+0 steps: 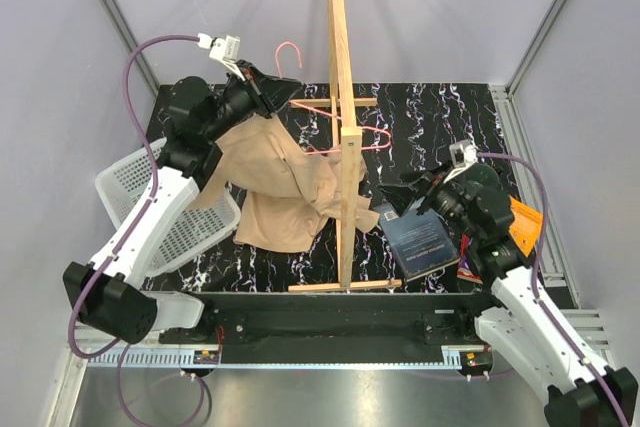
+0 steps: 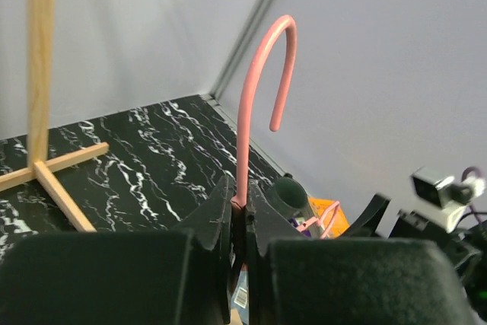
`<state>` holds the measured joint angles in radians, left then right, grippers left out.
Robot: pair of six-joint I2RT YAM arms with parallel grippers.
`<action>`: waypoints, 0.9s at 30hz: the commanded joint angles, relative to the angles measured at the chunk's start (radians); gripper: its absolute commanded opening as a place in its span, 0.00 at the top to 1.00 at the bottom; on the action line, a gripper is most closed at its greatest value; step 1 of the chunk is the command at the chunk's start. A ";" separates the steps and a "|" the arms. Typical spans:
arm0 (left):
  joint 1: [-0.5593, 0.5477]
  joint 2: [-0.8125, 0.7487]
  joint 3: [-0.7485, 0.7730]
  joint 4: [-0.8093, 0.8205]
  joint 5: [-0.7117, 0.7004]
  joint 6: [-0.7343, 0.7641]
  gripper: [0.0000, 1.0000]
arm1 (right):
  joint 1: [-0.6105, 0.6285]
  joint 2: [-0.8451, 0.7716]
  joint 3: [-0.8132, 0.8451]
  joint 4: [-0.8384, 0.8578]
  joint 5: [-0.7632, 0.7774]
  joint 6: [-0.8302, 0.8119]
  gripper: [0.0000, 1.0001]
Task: Remove the t-shirt from the hanger
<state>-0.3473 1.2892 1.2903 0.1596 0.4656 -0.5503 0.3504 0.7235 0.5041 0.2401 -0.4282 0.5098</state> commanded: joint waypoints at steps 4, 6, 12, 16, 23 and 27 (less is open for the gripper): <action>0.010 0.024 0.050 0.176 0.200 -0.082 1.00 | -0.004 0.075 0.192 0.010 0.059 -0.200 0.00; 0.010 0.044 0.052 0.196 0.222 -0.102 1.00 | -0.005 0.131 0.240 0.017 0.030 -0.211 0.00; 0.010 0.091 0.078 0.233 0.289 -0.145 1.00 | -0.007 0.215 0.332 0.033 -0.038 -0.214 0.13; 0.010 0.108 0.092 0.218 0.297 -0.145 1.00 | -0.007 0.272 0.358 0.036 -0.119 -0.180 0.27; 0.010 0.147 0.083 0.325 0.337 -0.227 1.00 | -0.008 0.306 0.352 0.125 -0.213 -0.108 0.67; 0.010 0.165 -0.014 0.610 0.305 -0.425 1.00 | -0.010 0.295 0.410 0.085 -0.208 -0.120 0.85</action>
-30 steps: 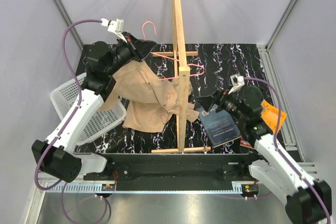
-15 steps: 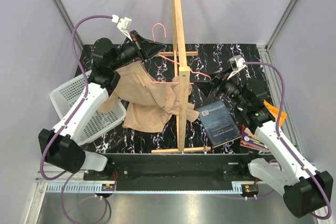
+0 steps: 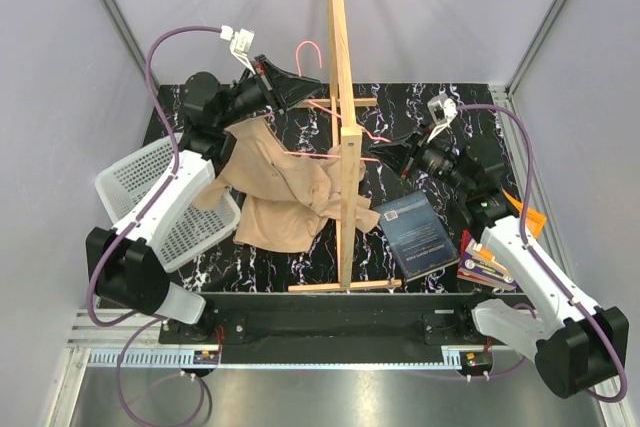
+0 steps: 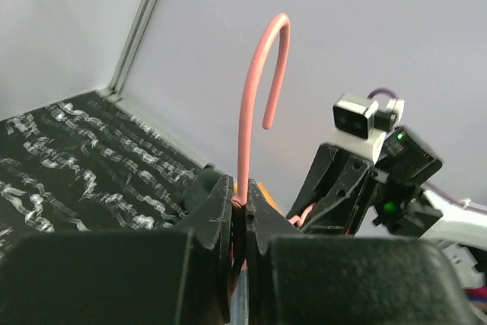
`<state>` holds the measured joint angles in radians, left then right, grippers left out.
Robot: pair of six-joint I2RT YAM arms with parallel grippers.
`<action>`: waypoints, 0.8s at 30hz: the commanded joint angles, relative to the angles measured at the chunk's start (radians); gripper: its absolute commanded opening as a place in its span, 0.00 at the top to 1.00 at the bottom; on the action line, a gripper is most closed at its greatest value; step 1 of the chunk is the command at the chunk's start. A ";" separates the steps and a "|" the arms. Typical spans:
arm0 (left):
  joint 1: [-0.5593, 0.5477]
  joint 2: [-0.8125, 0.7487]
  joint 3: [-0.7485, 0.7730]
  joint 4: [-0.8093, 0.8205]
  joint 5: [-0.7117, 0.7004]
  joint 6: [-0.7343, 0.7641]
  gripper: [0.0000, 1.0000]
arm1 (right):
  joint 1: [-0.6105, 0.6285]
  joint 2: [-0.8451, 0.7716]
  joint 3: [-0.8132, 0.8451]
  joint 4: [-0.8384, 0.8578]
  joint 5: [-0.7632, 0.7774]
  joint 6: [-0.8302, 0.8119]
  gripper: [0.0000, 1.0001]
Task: Remove the t-shirt from the hanger
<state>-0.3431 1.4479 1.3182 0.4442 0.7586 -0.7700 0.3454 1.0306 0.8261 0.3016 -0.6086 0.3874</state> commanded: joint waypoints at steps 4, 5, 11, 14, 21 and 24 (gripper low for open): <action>0.006 0.051 -0.137 0.690 -0.073 -0.377 1.00 | -0.005 -0.011 0.197 -0.085 0.023 -0.048 1.00; 0.006 0.078 -0.149 0.735 -0.082 -0.405 1.00 | -0.006 -0.006 0.240 -0.122 0.032 -0.057 1.00; 0.007 0.190 -0.111 0.901 -0.077 -0.558 1.00 | -0.032 0.072 0.398 -0.196 0.032 -0.087 1.00; 0.009 0.203 -0.111 0.904 -0.084 -0.565 1.00 | -0.057 0.105 0.452 -0.210 0.021 -0.079 1.00; 0.013 0.194 -0.103 0.851 -0.068 -0.542 1.00 | -0.071 0.111 0.449 -0.208 -0.014 -0.056 1.00; 0.018 0.161 -0.116 0.768 -0.071 -0.485 1.00 | -0.071 0.071 0.345 -0.139 -0.011 -0.030 1.00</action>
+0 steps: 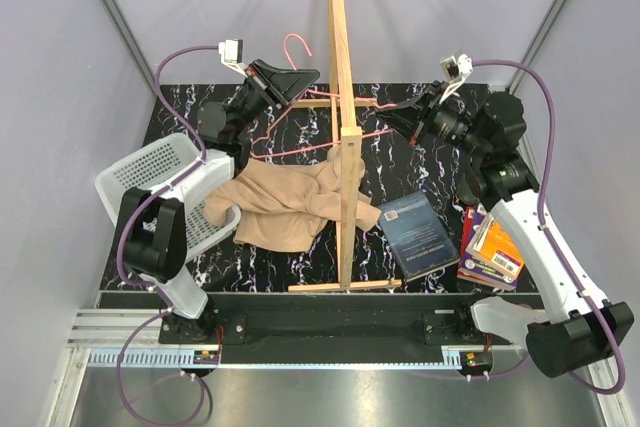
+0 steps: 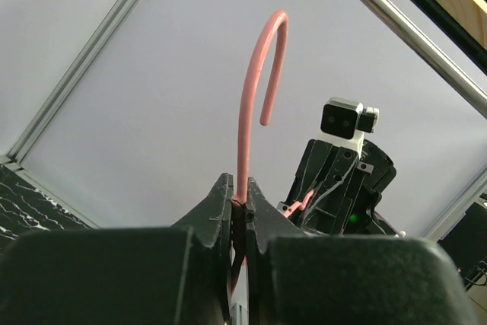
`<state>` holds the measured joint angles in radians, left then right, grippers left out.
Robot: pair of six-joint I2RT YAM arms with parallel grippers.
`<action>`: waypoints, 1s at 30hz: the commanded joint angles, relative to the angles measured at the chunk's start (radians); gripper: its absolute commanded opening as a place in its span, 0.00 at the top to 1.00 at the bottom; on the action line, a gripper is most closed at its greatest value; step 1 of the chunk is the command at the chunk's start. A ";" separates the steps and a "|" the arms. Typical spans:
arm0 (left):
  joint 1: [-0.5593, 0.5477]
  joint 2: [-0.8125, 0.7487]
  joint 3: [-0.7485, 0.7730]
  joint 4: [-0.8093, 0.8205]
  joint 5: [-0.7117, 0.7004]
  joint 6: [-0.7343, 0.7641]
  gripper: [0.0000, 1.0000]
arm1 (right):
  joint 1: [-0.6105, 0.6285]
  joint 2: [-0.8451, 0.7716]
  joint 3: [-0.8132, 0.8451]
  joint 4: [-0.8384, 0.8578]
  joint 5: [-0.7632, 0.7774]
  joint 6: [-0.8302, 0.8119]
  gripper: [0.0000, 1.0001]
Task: Remove the t-shirt from the hanger
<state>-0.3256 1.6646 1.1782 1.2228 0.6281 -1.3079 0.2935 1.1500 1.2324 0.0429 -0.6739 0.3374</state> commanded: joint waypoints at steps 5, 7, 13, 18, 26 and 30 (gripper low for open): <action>-0.001 -0.103 0.026 -0.150 0.045 0.168 1.00 | -0.019 -0.092 -0.185 0.267 0.102 0.048 1.00; -0.003 -0.111 0.040 -0.164 0.041 0.171 1.00 | -0.019 -0.078 -0.160 0.282 0.102 0.057 1.00; -0.078 -0.118 0.150 -0.250 -0.011 0.216 1.00 | -0.024 -0.027 -0.036 0.249 0.138 0.052 1.00; -0.112 -0.063 0.285 -0.327 -0.008 0.228 1.00 | -0.039 -0.013 0.036 0.232 0.171 0.034 1.00; -0.124 -0.055 0.376 -0.424 0.019 0.254 1.00 | -0.053 -0.035 0.082 0.201 0.201 0.011 1.00; -0.136 -0.036 0.376 -0.414 0.025 0.231 1.00 | -0.057 -0.073 0.047 0.195 0.249 0.009 1.00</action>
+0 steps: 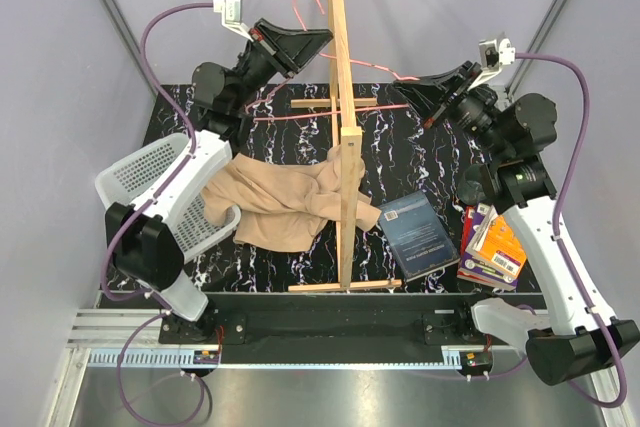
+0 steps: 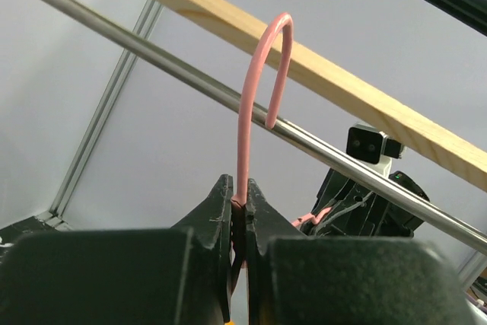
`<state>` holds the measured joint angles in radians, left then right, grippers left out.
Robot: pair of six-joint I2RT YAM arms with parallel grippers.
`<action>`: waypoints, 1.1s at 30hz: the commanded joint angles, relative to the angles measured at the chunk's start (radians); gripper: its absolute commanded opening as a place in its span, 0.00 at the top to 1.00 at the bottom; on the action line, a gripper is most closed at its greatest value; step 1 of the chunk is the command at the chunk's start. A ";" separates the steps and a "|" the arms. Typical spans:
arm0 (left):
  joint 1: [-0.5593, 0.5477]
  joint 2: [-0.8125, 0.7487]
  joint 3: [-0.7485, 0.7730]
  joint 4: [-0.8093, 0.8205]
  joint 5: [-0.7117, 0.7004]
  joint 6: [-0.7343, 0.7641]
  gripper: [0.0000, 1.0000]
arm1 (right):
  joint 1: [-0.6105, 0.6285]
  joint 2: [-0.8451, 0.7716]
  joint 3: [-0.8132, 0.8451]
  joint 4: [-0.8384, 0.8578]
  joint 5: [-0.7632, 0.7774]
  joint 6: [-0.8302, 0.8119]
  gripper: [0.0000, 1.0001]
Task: Remove the t-shirt from the hanger
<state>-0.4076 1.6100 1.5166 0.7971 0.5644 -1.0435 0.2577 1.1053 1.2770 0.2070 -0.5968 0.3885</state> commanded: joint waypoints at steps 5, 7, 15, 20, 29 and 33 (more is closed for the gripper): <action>-0.066 0.041 0.082 0.027 0.111 -0.049 1.00 | -0.026 -0.059 0.008 0.014 0.184 -0.060 1.00; -0.068 0.034 0.077 0.034 0.103 -0.052 1.00 | -0.028 -0.055 0.031 -0.003 0.183 -0.069 1.00; -0.074 0.027 0.070 0.034 0.094 -0.053 1.00 | -0.032 -0.044 0.087 -0.041 0.184 -0.076 1.00; -0.079 0.041 0.085 0.037 0.091 -0.069 1.00 | -0.035 -0.036 0.139 -0.072 0.190 -0.103 1.00; -0.086 0.025 0.031 0.063 0.078 -0.078 0.93 | -0.041 0.011 0.264 -0.164 0.175 -0.152 1.00; -0.085 -0.002 -0.032 0.099 0.071 -0.067 0.71 | -0.046 -0.002 0.272 -0.195 0.184 -0.186 1.00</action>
<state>-0.4553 1.6539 1.5414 0.8436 0.5423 -1.1049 0.2405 1.1084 1.4837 -0.0586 -0.5602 0.2760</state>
